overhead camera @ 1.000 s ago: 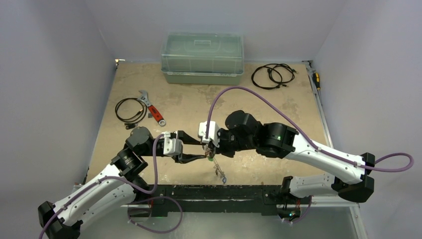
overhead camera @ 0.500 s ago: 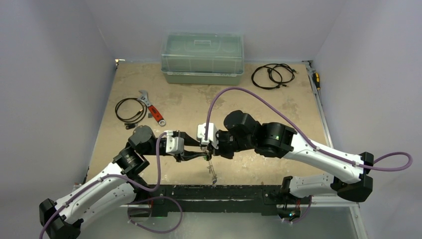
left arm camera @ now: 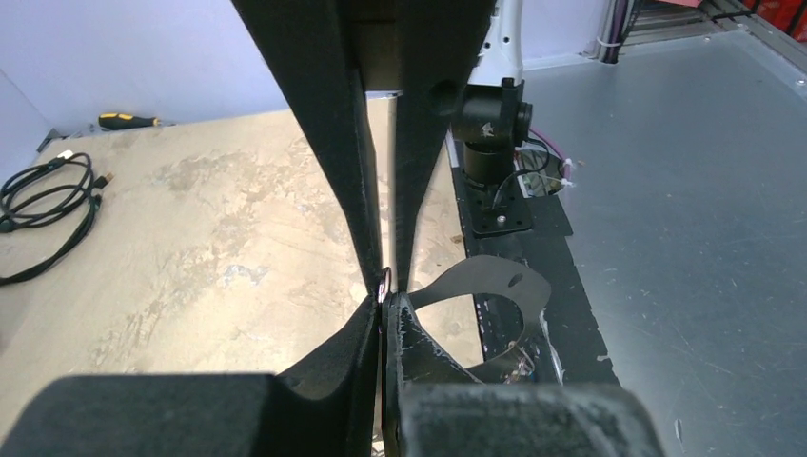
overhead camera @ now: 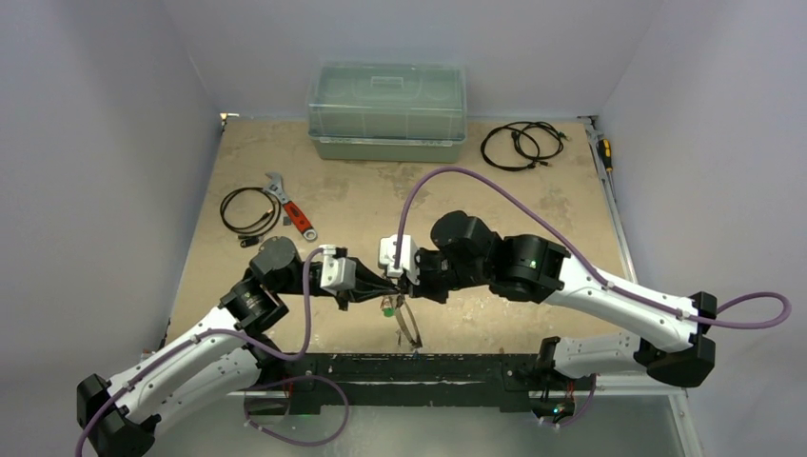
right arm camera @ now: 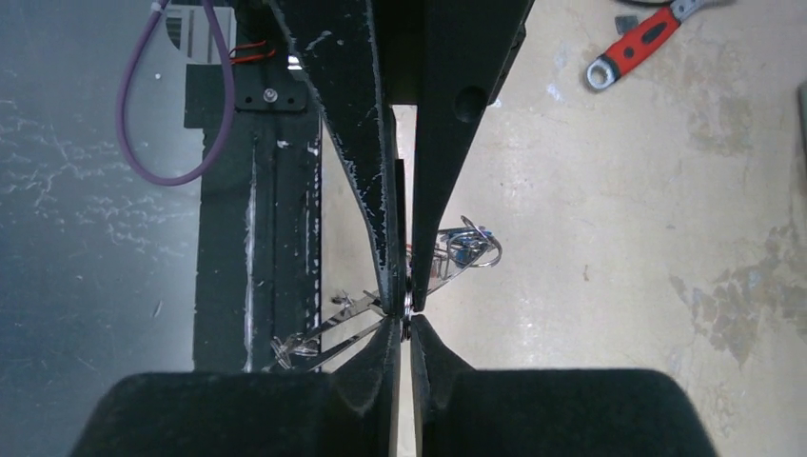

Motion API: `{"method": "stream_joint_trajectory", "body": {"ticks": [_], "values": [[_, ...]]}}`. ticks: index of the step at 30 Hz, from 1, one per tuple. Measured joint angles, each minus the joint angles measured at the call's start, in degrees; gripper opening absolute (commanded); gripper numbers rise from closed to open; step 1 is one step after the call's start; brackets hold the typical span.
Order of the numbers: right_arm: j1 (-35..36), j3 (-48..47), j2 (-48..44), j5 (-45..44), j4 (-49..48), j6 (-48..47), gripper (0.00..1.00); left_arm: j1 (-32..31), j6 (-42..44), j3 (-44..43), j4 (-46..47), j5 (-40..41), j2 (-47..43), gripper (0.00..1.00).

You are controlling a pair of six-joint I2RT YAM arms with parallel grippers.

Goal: Put the keys on the keyring

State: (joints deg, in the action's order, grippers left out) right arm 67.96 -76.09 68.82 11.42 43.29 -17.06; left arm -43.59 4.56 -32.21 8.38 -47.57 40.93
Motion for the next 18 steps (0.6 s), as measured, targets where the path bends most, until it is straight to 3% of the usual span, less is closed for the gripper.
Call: {"method": "stream_joint_trajectory", "body": {"ticks": [2, 4, 10, 18], "values": [[0.02, 0.98, -1.05, -0.28, -1.55, 0.07, 0.43, 0.02, -0.07, -0.2, -0.33, 0.26, -0.31, 0.0], [0.28, 3.15, -3.58, -0.61, -5.46, 0.31, 0.5, 0.02, 0.0, -0.2, -0.66, 1.33, -0.74, 0.0], [0.74, 12.94, -15.72, -4.87, -20.0, 2.21, 0.53, 0.07, -0.46, -0.09, 0.7, 3.96, -4.37, 0.0], [0.74, 24.06, -24.92, -11.41, -38.42, 6.6, 0.53, 0.09, -4.15, 4.13, 11.23, 6.82, -12.13, 0.0]]}}
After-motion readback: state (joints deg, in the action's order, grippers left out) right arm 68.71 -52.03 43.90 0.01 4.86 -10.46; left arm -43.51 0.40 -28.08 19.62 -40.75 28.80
